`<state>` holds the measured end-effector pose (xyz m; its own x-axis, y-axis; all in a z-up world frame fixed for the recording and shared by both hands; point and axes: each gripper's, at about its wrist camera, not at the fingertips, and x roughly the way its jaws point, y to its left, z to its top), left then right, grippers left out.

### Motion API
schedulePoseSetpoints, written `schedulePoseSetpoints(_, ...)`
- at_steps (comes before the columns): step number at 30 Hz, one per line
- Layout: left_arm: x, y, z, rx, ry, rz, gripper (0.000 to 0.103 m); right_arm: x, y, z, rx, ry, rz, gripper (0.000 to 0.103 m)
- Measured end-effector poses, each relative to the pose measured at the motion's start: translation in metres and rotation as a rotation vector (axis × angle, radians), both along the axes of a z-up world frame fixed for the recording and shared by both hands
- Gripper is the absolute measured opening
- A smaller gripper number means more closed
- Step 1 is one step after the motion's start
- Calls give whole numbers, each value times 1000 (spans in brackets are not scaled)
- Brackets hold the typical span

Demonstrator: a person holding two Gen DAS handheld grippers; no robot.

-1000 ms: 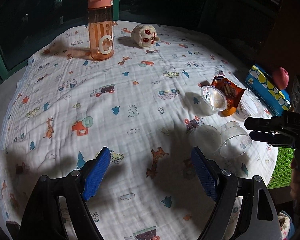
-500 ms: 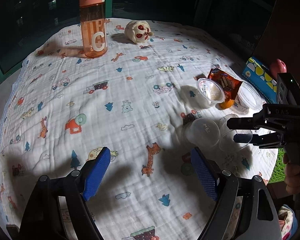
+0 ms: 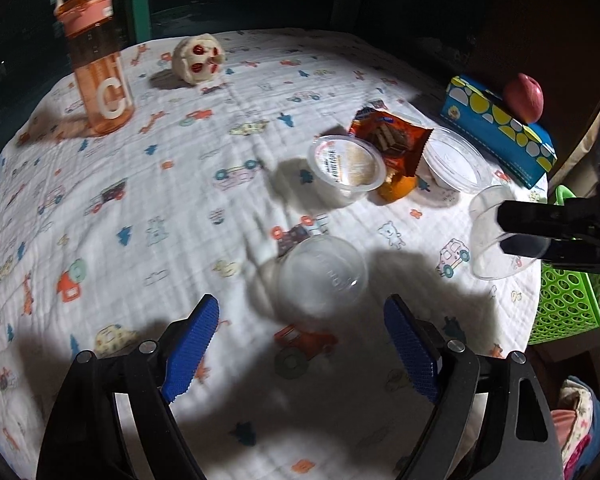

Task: Collect trash
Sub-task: 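Grasp a clear plastic cup with the right tool while the left tool grasps another cup, then drop the clear cup into the green basket with the right tool while the left tool carries its cup there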

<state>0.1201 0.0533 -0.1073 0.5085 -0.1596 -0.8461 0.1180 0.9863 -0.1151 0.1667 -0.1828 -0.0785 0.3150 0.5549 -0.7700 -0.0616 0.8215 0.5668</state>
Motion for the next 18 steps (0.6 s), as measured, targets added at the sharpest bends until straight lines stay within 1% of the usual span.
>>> schedulePoseSetpoints(7,18,-18,-15,35,25,-11,81,-18,-38,17,-21,-66,-56,63)
schedulePoseSetpoints(13,26,-18,-24,14,48,4,71,-34,-74,27,-32,-104,-116,63)
schedulePoseSetpoints(16,29,-19,-28,0,60,5,62,-42,-91,29,-37,-111,-144,63)
schedulePoseSetpoints(17,29,-20,-29,-3,62,4,57,-44,-95,30,-42,-115,-154,63)
schedulePoseSetpoints(18,29,-21,-28,-1,62,4,57,-47,-100,31,-45,-119,-165,63)
